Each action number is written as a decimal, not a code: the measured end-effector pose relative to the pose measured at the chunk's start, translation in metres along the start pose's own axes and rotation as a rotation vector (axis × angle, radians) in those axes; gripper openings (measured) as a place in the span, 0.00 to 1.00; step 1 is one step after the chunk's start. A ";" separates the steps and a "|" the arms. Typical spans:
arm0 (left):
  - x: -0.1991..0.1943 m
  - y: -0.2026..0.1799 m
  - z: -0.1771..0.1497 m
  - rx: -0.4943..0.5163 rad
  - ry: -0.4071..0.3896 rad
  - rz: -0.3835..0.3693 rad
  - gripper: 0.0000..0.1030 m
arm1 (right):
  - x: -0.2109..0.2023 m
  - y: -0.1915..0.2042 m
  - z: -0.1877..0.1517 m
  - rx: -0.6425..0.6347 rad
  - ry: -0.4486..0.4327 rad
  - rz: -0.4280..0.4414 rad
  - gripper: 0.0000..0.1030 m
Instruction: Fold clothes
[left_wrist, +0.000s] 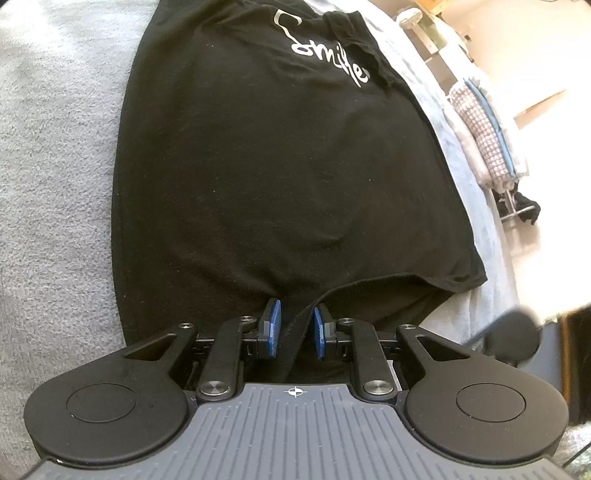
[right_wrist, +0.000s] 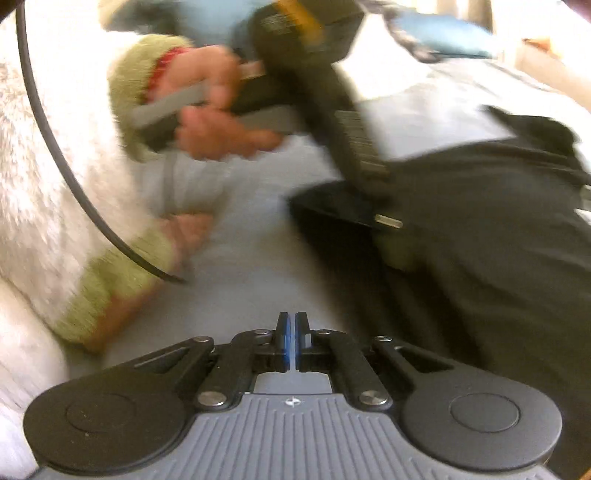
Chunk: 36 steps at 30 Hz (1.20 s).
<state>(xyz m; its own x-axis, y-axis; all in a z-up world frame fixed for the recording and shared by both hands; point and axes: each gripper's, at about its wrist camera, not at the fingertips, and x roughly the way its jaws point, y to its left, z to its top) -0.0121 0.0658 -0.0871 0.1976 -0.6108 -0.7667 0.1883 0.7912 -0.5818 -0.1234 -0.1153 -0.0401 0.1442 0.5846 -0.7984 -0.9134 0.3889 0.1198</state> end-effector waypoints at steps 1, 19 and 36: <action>0.000 0.001 0.000 -0.002 0.001 -0.002 0.18 | -0.008 -0.004 -0.004 0.003 0.007 -0.032 0.02; 0.000 -0.001 0.000 0.004 0.008 0.006 0.18 | -0.003 -0.014 -0.031 -0.163 0.095 -0.189 0.16; 0.001 -0.014 -0.003 0.085 0.009 0.059 0.18 | -0.005 -0.027 -0.027 -0.025 0.144 -0.063 0.01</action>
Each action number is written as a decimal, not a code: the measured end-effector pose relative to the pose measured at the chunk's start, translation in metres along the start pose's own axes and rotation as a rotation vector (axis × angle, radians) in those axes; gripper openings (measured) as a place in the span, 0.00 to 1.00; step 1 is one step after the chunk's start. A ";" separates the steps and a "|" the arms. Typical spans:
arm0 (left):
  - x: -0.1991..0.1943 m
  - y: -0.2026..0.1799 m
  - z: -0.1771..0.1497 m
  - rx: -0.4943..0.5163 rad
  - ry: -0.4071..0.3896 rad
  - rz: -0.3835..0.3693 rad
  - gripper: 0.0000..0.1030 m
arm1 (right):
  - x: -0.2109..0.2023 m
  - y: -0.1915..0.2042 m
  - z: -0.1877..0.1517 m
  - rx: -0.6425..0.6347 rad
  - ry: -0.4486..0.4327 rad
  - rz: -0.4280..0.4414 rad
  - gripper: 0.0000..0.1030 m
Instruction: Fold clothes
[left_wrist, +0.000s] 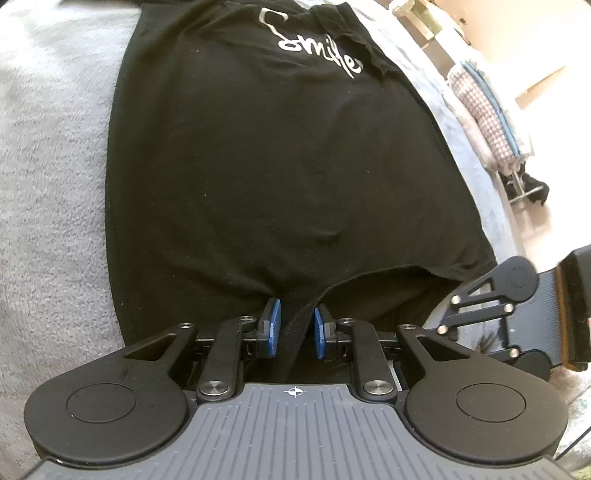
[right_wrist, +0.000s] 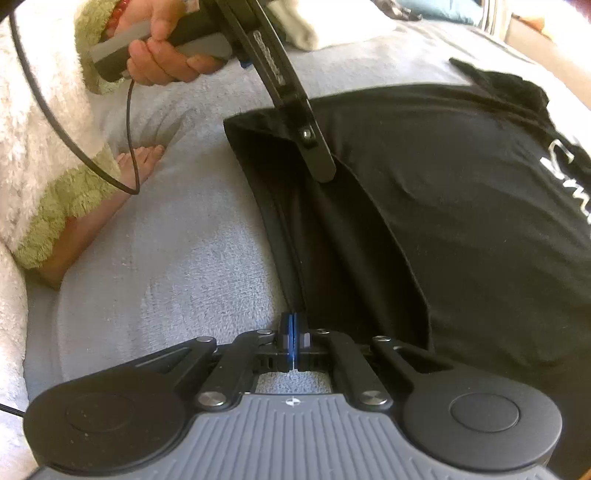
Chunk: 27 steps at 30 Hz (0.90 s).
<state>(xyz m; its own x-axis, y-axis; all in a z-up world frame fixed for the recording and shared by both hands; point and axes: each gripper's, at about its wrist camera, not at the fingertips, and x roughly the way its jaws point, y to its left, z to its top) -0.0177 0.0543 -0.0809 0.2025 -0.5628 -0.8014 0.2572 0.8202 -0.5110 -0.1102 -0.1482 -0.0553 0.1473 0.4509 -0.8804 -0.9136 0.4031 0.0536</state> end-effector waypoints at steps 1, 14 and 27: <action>0.000 0.000 0.000 0.003 -0.001 0.002 0.18 | -0.005 0.001 -0.001 0.014 -0.009 0.009 0.01; 0.001 -0.001 0.001 0.002 0.006 0.003 0.18 | -0.065 -0.044 -0.067 0.489 -0.021 -0.259 0.03; 0.001 0.001 0.003 -0.009 0.013 0.000 0.18 | -0.078 -0.070 -0.089 0.609 -0.040 -0.440 0.03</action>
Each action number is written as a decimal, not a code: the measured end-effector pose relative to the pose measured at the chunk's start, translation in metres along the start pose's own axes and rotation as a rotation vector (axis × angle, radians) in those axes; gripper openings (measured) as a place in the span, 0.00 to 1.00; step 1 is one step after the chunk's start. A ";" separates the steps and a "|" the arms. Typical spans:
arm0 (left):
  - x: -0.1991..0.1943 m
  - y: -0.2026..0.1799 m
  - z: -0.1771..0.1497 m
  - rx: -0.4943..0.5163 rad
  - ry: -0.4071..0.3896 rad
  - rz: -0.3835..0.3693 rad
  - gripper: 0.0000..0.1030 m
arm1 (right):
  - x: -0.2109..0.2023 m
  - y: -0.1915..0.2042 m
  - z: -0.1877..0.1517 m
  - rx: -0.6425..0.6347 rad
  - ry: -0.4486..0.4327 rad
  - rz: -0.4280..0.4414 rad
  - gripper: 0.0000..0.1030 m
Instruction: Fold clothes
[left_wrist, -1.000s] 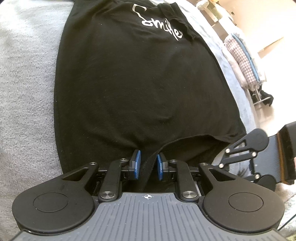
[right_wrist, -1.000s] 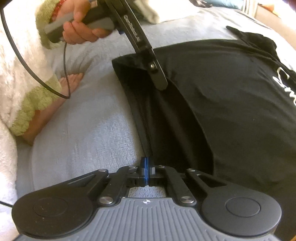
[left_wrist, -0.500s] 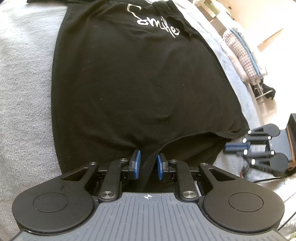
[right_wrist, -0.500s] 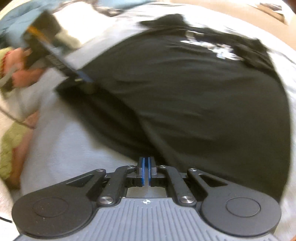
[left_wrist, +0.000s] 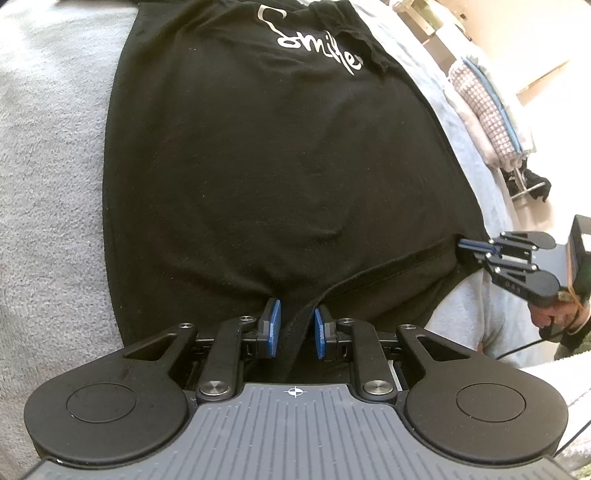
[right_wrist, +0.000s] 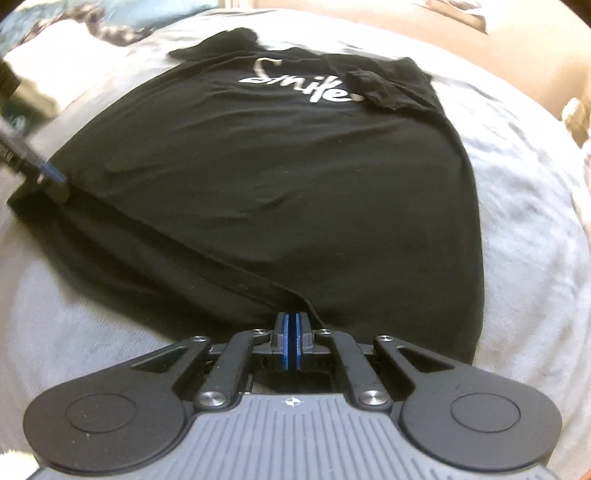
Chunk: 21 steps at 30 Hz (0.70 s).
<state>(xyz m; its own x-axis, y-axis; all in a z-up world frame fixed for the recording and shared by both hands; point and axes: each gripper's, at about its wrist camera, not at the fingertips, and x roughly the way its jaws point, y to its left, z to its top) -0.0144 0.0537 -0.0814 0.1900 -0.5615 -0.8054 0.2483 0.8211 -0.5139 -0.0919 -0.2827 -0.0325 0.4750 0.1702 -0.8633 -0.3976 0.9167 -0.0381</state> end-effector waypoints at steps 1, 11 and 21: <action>0.000 0.000 0.000 0.001 0.000 0.000 0.18 | -0.003 -0.004 0.000 0.022 -0.001 0.010 0.03; 0.001 0.004 0.002 -0.022 0.008 -0.010 0.18 | -0.032 0.020 -0.013 -0.251 -0.004 0.089 0.36; 0.001 0.003 0.002 -0.023 0.006 -0.011 0.18 | -0.008 0.056 -0.033 -0.662 0.024 0.051 0.28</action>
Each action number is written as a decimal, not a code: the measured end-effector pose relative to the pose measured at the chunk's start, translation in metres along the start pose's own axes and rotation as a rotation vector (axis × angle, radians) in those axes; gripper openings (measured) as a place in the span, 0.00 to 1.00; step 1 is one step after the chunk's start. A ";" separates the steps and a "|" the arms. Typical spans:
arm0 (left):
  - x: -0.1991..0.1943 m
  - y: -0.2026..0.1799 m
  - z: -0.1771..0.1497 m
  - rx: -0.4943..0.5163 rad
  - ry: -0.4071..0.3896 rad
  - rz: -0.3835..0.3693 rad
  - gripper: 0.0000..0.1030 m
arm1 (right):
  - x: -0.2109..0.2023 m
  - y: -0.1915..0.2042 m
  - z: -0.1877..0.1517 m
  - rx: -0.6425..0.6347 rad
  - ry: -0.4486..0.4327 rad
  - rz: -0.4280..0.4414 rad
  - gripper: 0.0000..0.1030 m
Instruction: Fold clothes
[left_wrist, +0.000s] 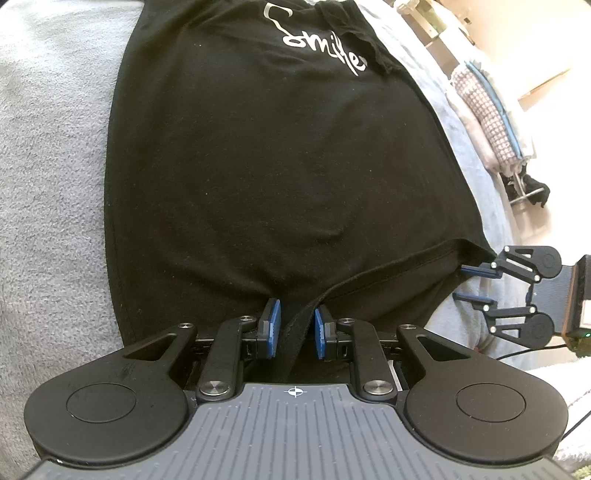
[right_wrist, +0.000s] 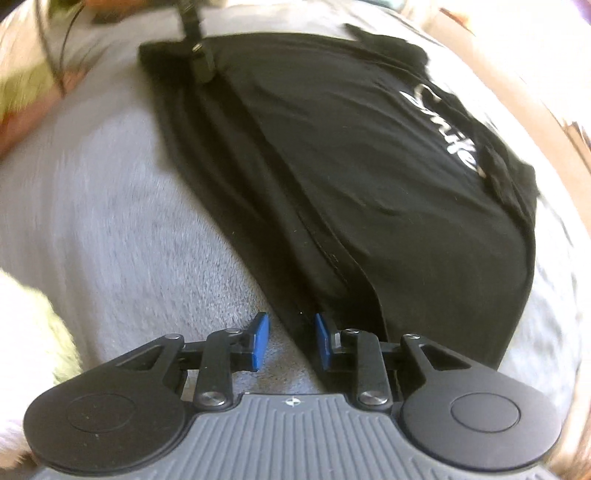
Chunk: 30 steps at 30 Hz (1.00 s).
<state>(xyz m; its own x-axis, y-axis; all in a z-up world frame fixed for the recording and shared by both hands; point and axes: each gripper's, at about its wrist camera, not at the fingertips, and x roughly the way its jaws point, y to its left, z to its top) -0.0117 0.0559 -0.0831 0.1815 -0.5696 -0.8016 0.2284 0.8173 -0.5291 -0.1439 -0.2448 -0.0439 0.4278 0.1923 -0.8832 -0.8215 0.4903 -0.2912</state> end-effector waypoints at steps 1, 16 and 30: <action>0.000 0.000 0.000 0.000 0.001 0.000 0.18 | 0.003 0.002 0.000 -0.022 0.001 -0.002 0.28; 0.000 0.001 0.002 -0.013 0.002 -0.012 0.18 | -0.004 -0.002 -0.005 -0.146 0.070 0.103 0.00; 0.000 0.002 0.003 -0.009 0.007 -0.013 0.18 | -0.024 -0.014 -0.033 -0.121 0.069 -0.017 0.03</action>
<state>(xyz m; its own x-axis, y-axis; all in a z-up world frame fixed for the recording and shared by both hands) -0.0086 0.0574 -0.0830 0.1722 -0.5798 -0.7964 0.2218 0.8105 -0.5421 -0.1549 -0.2846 -0.0307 0.4186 0.1240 -0.8997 -0.8555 0.3863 -0.3448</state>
